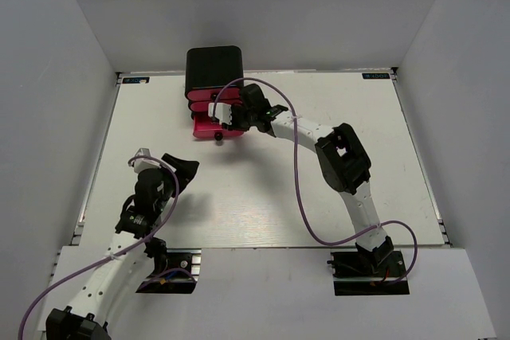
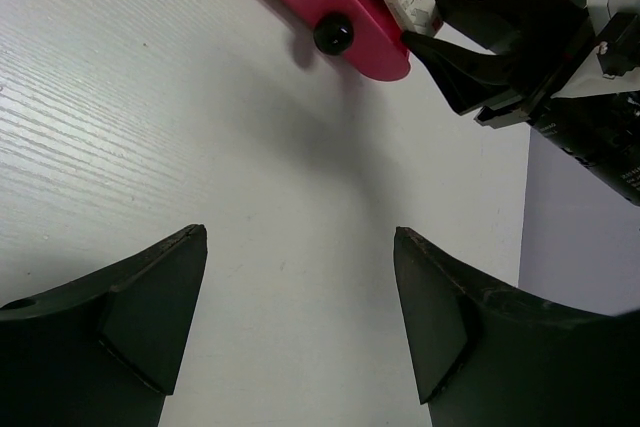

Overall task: Sort the stationery into containers
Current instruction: Place the stationery in the storage box, then close the drawer in the storage box.

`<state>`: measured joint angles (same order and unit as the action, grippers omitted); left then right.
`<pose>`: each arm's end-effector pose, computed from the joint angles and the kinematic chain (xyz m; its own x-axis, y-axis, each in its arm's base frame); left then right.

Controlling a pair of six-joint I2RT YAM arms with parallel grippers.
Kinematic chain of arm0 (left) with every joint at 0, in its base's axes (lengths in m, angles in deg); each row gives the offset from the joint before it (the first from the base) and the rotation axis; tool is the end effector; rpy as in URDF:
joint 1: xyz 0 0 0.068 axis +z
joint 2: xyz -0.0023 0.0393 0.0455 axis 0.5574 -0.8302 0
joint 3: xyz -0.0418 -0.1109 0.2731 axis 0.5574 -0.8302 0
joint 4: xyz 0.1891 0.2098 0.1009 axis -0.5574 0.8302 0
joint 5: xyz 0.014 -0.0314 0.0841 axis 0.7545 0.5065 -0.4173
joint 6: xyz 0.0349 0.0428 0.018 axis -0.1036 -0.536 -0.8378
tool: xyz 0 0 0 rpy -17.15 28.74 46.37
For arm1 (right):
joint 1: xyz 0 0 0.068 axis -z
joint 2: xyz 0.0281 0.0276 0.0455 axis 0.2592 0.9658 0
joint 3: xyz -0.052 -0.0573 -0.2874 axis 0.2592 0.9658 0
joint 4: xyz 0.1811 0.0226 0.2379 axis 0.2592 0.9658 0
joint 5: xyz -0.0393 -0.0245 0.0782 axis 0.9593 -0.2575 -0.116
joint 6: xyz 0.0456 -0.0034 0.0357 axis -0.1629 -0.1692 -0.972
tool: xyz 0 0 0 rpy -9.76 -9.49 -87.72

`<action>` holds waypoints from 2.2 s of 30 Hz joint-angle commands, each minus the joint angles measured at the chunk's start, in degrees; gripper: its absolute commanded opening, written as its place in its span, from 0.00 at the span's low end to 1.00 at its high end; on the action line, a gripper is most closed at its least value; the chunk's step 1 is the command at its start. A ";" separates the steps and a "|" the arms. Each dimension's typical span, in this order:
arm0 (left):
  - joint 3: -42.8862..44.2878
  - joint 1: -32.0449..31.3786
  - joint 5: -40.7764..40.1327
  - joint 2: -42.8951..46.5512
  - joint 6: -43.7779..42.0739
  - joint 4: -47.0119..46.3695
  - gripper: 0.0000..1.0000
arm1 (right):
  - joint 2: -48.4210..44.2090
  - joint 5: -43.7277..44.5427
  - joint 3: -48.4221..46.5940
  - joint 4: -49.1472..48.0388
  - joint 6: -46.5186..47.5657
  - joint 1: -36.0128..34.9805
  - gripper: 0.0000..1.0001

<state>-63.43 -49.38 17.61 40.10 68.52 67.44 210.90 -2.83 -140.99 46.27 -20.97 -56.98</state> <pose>0.1610 -0.0408 0.1948 -0.3843 -0.7567 -0.5288 -0.2425 0.6355 -0.7330 0.4208 0.3925 0.2029 0.4036 -0.6791 -0.6131 -0.8050 0.0548 -0.5907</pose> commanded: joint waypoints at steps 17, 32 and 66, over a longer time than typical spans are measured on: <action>-0.61 -0.14 4.64 -22.37 5.04 -24.23 0.09 | -12.41 -0.77 6.42 -11.02 -8.04 1.70 0.31; 21.44 -0.14 3.94 -59.36 7.17 -27.78 0.10 | -35.98 -0.24 37.90 -19.12 -23.00 10.57 0.00; 41.31 -0.14 0.69 -76.43 12.18 -17.67 0.51 | -37.30 -4.99 40.11 -17.10 -26.78 18.49 0.00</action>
<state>-24.70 -49.36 19.34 -35.72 80.27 49.05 173.35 -6.50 -99.57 30.03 -47.04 -38.88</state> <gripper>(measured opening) 0.503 0.012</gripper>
